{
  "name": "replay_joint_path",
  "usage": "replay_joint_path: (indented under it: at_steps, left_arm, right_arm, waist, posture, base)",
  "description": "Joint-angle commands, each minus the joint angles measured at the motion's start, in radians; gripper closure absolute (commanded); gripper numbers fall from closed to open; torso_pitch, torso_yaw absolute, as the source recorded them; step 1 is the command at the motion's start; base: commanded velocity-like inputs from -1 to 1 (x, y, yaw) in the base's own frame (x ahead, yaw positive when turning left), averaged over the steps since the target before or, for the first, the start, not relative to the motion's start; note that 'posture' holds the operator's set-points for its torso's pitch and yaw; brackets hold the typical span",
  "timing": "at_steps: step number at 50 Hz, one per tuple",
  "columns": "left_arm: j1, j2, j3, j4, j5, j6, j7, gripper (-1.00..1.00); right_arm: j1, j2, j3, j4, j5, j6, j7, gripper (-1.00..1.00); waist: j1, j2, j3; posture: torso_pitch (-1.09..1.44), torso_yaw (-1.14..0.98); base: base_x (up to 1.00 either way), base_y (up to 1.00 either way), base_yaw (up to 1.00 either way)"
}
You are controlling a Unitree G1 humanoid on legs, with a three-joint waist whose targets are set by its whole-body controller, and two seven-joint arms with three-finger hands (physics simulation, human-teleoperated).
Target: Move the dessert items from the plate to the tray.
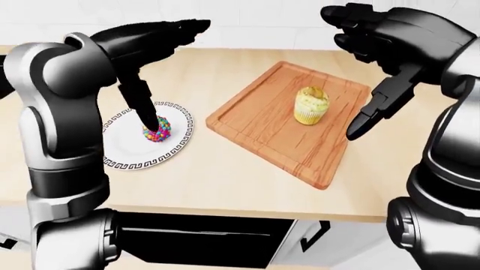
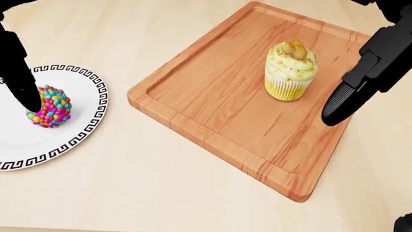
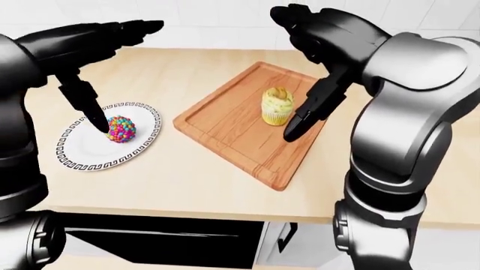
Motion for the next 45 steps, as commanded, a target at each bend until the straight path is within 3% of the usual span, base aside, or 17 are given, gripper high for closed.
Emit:
replay_joint_path:
  at_steps: [1,9,22,45]
  left_arm:
    - [-0.014,0.000,0.011,-0.010,0.014,-0.043,0.033,-1.00]
    - [0.042,-0.021,0.017,-0.036,0.036,-0.093,0.005,-1.00]
    - [0.093,0.010,0.031,0.060,0.096,-0.252,0.093,-1.00]
    - [0.166,0.056,0.055,0.167,0.182,-0.385,0.199,-0.98]
  right_arm:
    - [-0.027,-0.011,-0.016,-0.018,-0.005,-0.014,-0.017,-1.00]
    - [-0.015,-0.010,-0.025,-0.003,0.018,-0.022,-0.039,-1.00]
    - [-0.009,-0.016,-0.023,-0.011,0.029,-0.015,-0.047,-1.00]
    - [-0.015,-0.021,-0.021,-0.005,0.039,-0.013,-0.053,-1.00]
  waist:
    - [-0.001,0.000,-0.028]
    - [-0.002,0.000,-0.030]
    - [-0.001,0.002,-0.031]
    - [-0.003,0.009,-0.039]
  posture:
    - [0.00,0.00]
    - [0.00,0.00]
    - [0.00,0.00]
    - [0.00,0.00]
  base:
    - [0.00,0.00,0.00]
    - [0.00,0.00,0.00]
    - [0.00,0.00,0.00]
    - [0.00,0.00,0.00]
